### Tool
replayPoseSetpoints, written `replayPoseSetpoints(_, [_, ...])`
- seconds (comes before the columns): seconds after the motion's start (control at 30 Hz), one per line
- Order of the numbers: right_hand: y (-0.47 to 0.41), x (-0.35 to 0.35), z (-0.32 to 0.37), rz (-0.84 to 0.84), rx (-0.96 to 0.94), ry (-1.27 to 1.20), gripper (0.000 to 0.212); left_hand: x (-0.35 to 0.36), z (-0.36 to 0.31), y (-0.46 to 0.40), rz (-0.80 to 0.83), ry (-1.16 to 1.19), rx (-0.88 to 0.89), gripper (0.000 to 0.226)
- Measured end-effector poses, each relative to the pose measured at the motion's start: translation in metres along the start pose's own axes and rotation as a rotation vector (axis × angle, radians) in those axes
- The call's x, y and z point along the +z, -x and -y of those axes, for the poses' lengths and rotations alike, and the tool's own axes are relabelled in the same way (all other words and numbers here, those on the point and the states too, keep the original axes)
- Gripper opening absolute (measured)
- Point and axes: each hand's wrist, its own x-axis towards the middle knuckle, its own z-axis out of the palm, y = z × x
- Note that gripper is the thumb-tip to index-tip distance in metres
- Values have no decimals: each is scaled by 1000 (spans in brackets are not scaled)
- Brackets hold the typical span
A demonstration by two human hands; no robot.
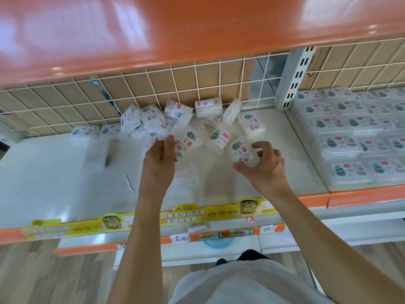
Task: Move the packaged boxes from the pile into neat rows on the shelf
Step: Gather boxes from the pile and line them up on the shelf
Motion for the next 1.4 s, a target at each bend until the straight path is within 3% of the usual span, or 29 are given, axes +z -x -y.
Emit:
replayPoseSetpoints(0.2, [14,-10,-2,30,0,-268,51,-2,-1,13,168,517,-300,18])
replayPoseSetpoints(0.47, [29,-23,3,98,-5,-435,44,-6,-10,33,393,905,-402,58])
replayPoseSetpoints(0.6, [37,-23,3,141,-22,-460,43,-5,-12,39,433,890,-398,58])
replayPoseSetpoints(0.83, [46,-28,-3,133,-1,-457,42,-4,-6,46,286,838,-487,30])
replayPoseSetpoints(1.1, [52,-41,-4,120,34,-489,44,-5,-7,52,249,859,-484,21])
replayPoseSetpoints(1.2, [54,-51,-5,105,38,-498,45,0,-8,51,256,793,-448,25])
replayPoseSetpoints(1.3, [54,-65,-10,78,52,-523,42,8,-13,52,306,675,-373,45])
replayPoseSetpoints(1.4, [52,-82,-15,41,55,-546,40,20,-23,55,324,625,-341,42])
